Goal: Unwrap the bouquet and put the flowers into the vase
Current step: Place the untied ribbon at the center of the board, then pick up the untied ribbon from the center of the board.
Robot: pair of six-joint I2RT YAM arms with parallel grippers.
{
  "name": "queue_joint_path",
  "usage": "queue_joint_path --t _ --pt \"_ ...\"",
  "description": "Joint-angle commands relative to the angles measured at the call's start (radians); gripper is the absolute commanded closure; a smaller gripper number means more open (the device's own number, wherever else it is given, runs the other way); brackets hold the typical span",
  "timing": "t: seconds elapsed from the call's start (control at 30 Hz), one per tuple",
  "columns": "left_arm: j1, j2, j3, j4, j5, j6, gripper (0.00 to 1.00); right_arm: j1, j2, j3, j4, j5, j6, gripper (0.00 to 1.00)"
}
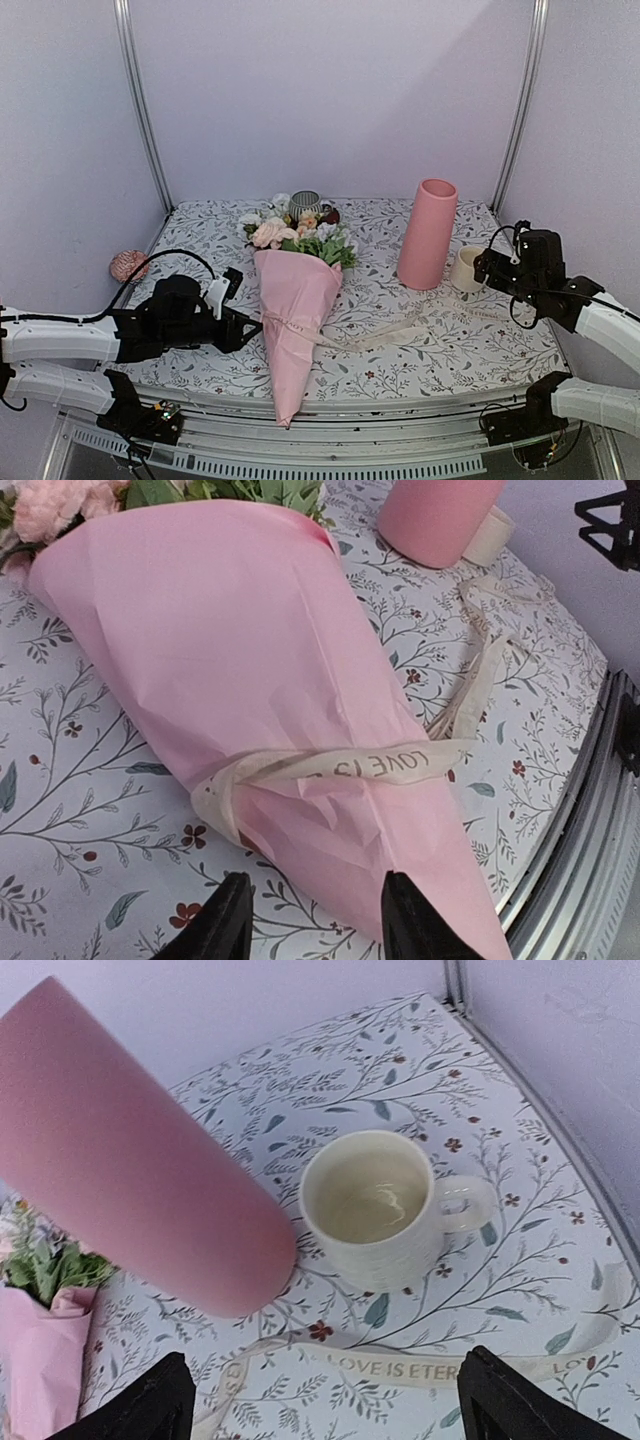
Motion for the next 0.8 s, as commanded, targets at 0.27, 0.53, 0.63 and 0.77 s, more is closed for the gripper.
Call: queue_joint_path --t 0.27,0.53,0.63,0.77 --pt "0.010 0.003 0.051 -0.007 -0.014 0.025 0.53 0.275 0.075 0.007 -0.114 -0.186 0.129 0.07" --pt "0.008 0.004 0.054 -0.006 -0.013 0.030 0.53 0.340 0.289 -0.039 0.040 -0.292 0.105 0.14" --pt "0.008 0.002 0.056 -0.012 -0.013 0.029 0.53 0.358 0.369 -0.014 0.043 -0.301 0.072 0.15" --pt "0.008 -0.005 0.049 -0.016 -0.018 0.025 0.53 0.376 0.434 0.011 0.014 -0.269 0.049 0.19"
